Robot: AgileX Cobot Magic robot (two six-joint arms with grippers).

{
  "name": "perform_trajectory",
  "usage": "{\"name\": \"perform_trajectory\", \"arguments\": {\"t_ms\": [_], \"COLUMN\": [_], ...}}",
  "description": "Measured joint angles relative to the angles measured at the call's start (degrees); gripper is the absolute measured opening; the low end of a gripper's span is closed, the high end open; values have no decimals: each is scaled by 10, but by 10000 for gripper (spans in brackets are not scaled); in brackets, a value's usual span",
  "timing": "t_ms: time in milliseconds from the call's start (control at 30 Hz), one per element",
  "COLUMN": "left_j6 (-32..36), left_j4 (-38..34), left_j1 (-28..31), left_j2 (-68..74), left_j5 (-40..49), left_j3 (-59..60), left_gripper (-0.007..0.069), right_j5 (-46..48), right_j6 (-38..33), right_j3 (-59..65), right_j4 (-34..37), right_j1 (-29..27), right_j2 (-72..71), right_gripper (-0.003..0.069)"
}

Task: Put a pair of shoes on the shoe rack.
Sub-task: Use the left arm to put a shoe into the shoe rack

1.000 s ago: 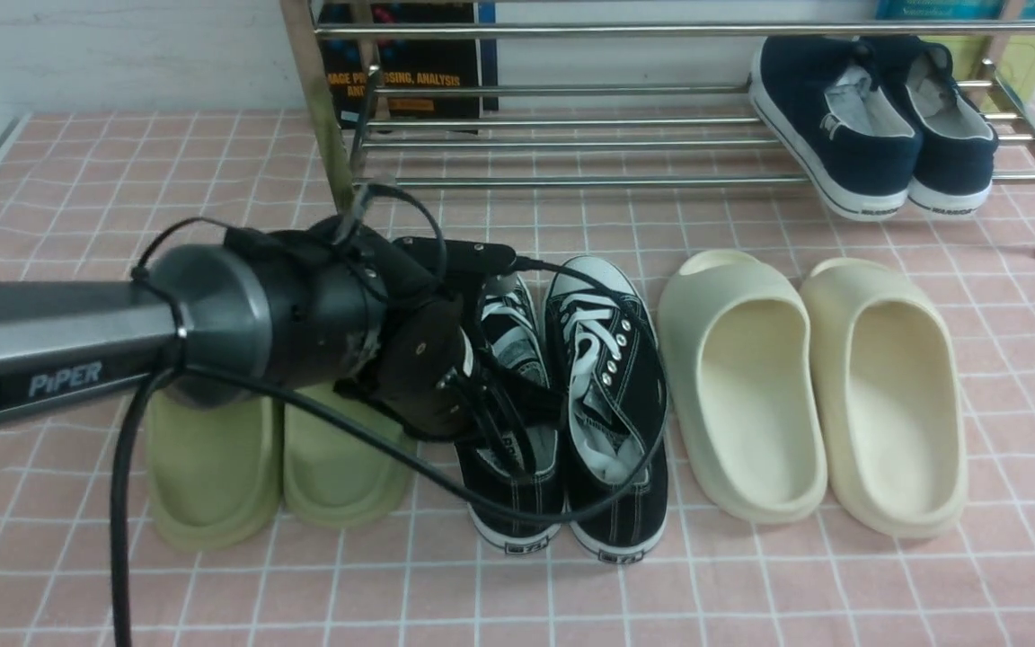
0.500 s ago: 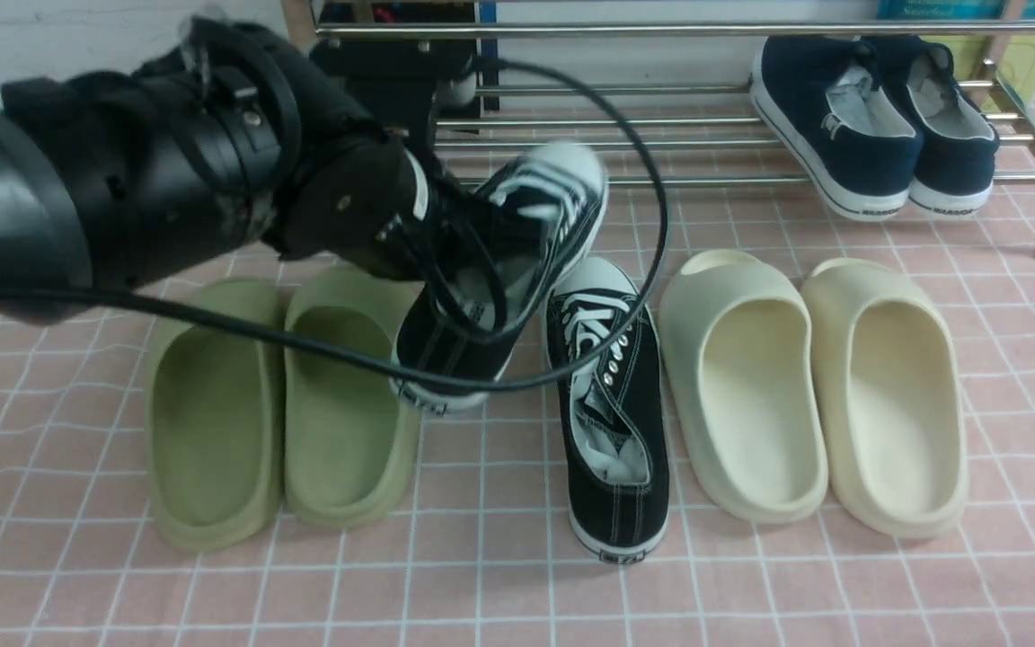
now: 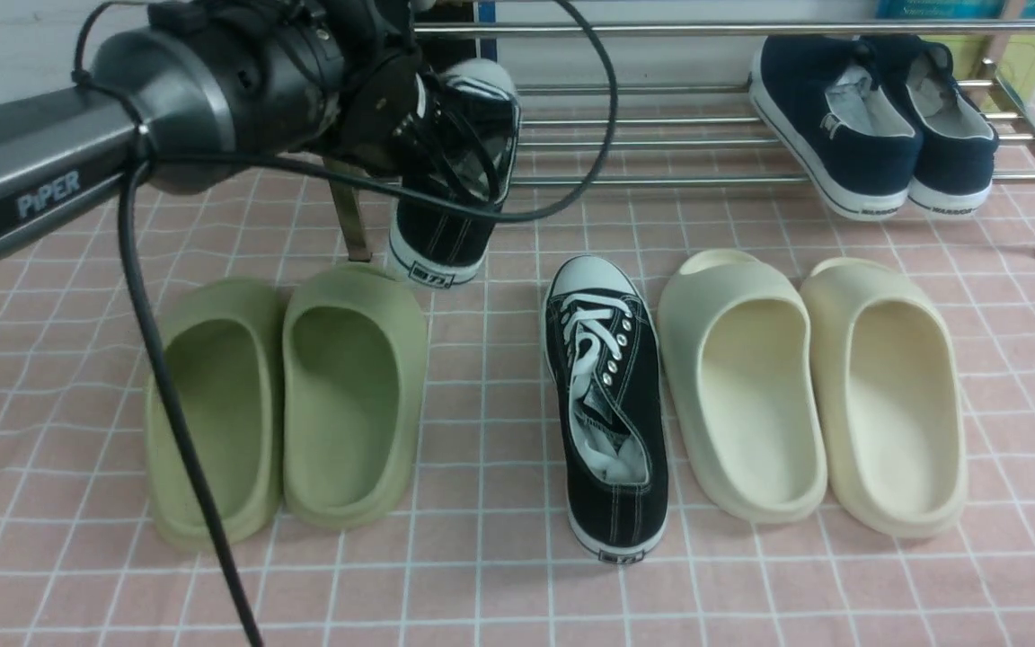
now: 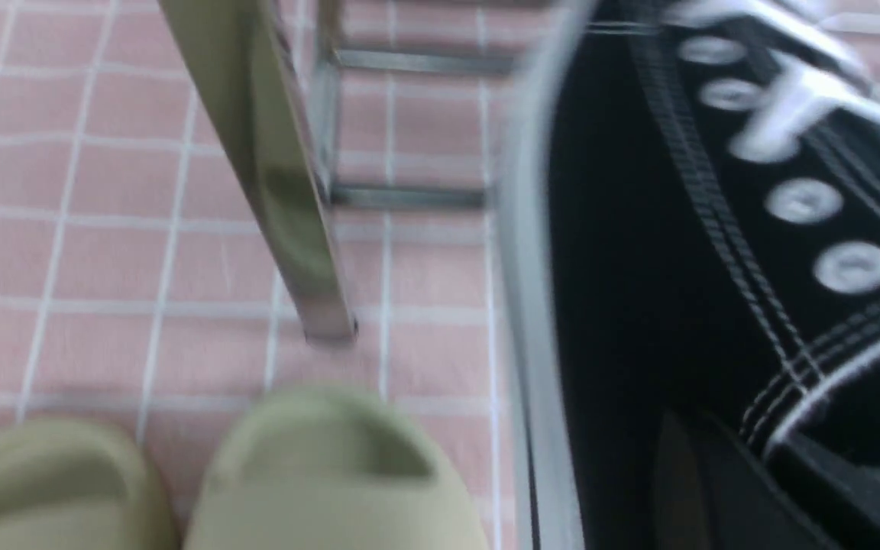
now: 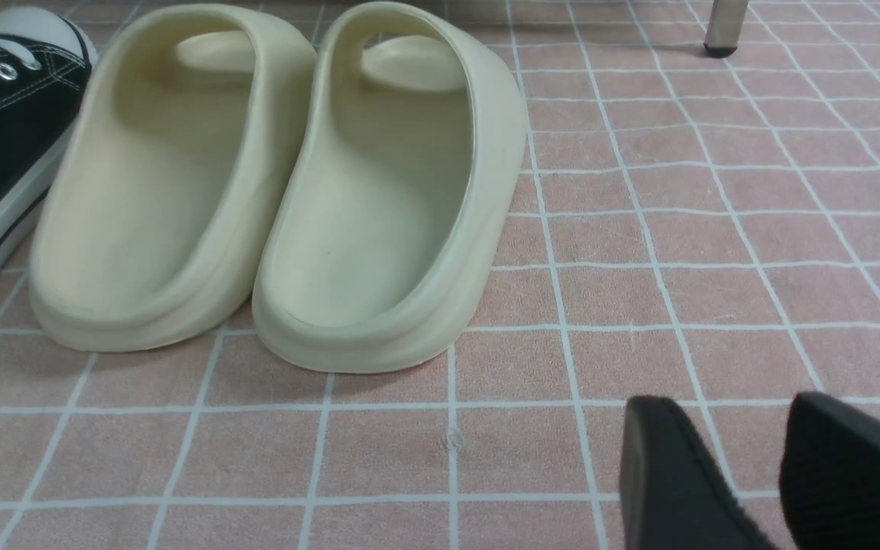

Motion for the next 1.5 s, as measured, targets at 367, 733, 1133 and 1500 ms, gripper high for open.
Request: {"name": "perform_trajectory", "arguments": {"t_ms": [367, 733, 1133, 1500], "left_j6": [-3, -4, -39, -51], "left_j4": [1, 5, 6, 3], "left_j1": [21, 25, 33, 37], "left_j2": [118, 166, 194, 191], "left_j5": [-3, -58, -109, -118], "left_j3": [-153, -183, -184, -188], "left_gripper": [11, 12, 17, 307], "right_j5": [0, 0, 0, 0], "right_j6": [0, 0, 0, 0], "right_j3": [0, 0, 0, 0], "right_j4": [0, 0, 1, 0], "right_j1": [0, 0, 0, 0], "right_j2": [0, 0, 0, 0], "right_gripper": [239, 239, 239, 240]}}
